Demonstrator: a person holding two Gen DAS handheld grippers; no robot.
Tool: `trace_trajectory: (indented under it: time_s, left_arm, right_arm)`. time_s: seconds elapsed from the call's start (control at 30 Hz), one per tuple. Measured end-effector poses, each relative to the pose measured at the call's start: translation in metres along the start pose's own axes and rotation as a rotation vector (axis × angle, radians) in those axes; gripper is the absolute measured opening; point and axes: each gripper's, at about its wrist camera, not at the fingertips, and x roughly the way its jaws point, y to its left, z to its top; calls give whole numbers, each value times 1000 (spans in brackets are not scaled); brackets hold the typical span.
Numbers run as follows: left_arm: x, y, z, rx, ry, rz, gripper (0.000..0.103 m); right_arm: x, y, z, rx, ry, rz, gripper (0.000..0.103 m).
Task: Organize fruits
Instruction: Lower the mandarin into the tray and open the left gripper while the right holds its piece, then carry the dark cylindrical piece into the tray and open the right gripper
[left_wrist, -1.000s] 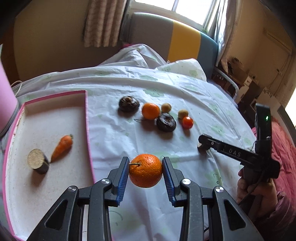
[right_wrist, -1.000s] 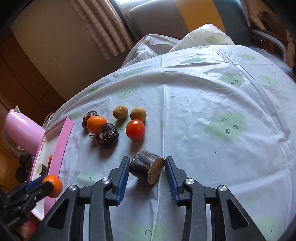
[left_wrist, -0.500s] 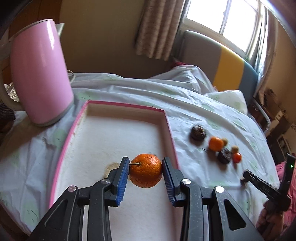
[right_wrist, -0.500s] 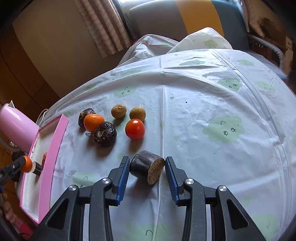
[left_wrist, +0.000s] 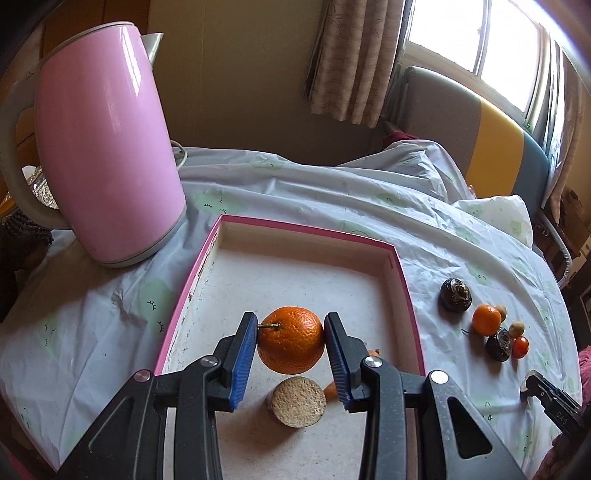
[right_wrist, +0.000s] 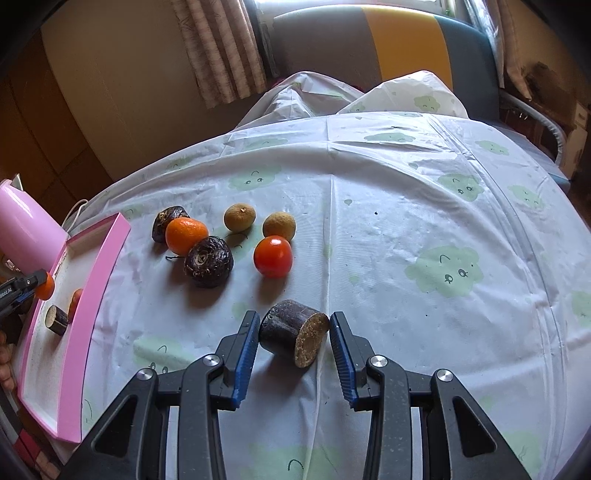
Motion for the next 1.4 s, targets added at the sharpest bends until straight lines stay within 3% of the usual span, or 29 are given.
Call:
trace_trajectory:
  time_s: [0.17, 0.3, 0.57, 0.8, 1.1, 1.4]
  left_arm:
    - [1, 2, -5, -12, 11, 11, 38]
    - [-2, 3, -5, -16, 12, 9, 48]
    - [-23, -2, -16, 4, -18, -22, 48]
    - [-32, -10, -40, 22, 12, -53, 48]
    - [-35, -13, -55, 31, 39, -67, 48]
    - [-37, -8, -59, 19, 39, -69, 48]
  right_arm:
    - [0, 1, 0, -8, -3, -3, 39]
    - [0, 0, -1, -7, -4, -2, 39]
    - [-3, 3, -2, -22, -8, -15, 39]
    - [-7, 13, -6, -44, -2, 20, 39]
    - [-11, 52, -14, -118, 18, 114, 39]
    - [-18, 105, -22, -163, 64, 307, 39]
